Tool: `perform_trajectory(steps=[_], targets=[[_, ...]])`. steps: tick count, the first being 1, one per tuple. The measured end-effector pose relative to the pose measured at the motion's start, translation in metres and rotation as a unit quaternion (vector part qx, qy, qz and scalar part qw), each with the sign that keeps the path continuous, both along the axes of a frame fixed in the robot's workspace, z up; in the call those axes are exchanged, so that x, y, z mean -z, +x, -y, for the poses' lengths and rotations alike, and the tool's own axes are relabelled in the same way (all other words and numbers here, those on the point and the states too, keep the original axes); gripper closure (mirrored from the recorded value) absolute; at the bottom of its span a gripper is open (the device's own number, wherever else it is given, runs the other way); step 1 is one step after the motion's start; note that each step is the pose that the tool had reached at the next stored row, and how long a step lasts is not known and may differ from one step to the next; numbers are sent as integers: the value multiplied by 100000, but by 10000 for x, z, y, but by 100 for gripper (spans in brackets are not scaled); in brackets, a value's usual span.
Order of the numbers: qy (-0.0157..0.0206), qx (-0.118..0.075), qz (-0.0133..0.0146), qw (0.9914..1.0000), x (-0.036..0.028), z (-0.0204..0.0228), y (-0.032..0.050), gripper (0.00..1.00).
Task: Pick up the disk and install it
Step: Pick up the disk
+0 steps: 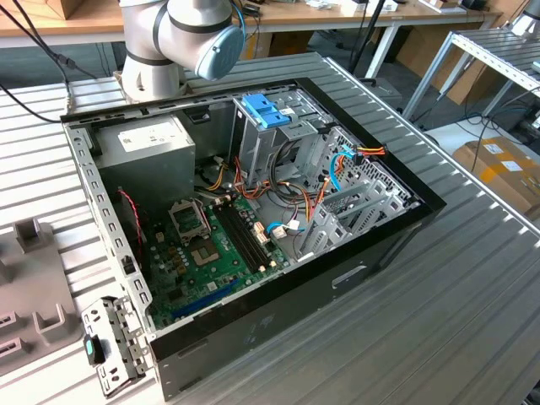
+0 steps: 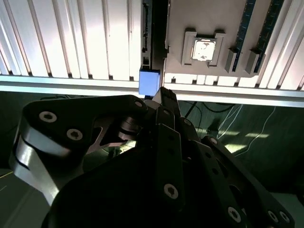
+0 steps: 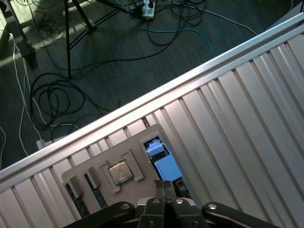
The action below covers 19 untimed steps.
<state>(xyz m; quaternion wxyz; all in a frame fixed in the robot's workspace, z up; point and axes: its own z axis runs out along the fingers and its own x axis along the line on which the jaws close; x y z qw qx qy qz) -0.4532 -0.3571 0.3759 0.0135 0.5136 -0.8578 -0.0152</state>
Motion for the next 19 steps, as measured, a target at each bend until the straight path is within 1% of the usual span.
perform_trajectory(steps=[4, 7, 9, 11, 12, 13, 14, 19], targets=[[3, -204, 0, 100000, 0, 0, 0, 89], [3, -1506, 2, 99989, 0, 0, 0, 89], [1, -2883, 3, 99958, 0, 0, 0, 89], [1, -4572, 2, 99895, 1, 0, 0, 89], [2, -6259, -2, 99804, 1, -1, 0, 89], [2, -7556, -1, 99714, 1, -1, 0, 89], [4, -7881, -2, 99689, 1, -1, 0, 89], [0, -7968, 1, 99682, 1, -1, 0, 89]])
